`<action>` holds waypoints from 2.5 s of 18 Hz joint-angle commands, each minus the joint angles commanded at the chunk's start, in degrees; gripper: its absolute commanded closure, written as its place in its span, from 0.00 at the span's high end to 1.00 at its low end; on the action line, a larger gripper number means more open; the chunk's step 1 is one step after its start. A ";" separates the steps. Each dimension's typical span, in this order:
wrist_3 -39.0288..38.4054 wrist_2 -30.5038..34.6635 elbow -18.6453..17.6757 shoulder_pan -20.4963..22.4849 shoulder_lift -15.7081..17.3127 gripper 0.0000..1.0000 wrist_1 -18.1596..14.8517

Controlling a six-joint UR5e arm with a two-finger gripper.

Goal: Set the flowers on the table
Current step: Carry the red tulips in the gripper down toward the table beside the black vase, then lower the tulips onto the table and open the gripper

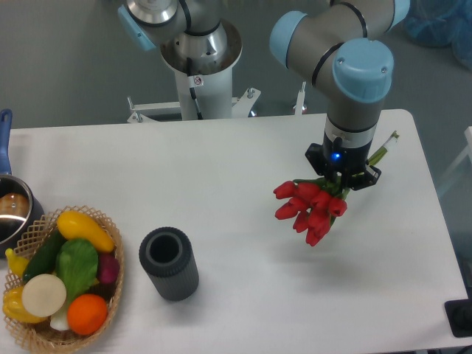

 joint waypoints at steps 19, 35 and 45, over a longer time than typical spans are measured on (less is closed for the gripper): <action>-7.37 -1.14 -3.25 -5.44 -5.44 0.04 2.97; -10.46 -5.01 -4.66 -8.61 -9.23 0.54 6.77; -10.37 -3.00 -4.48 -6.77 -8.79 1.00 9.05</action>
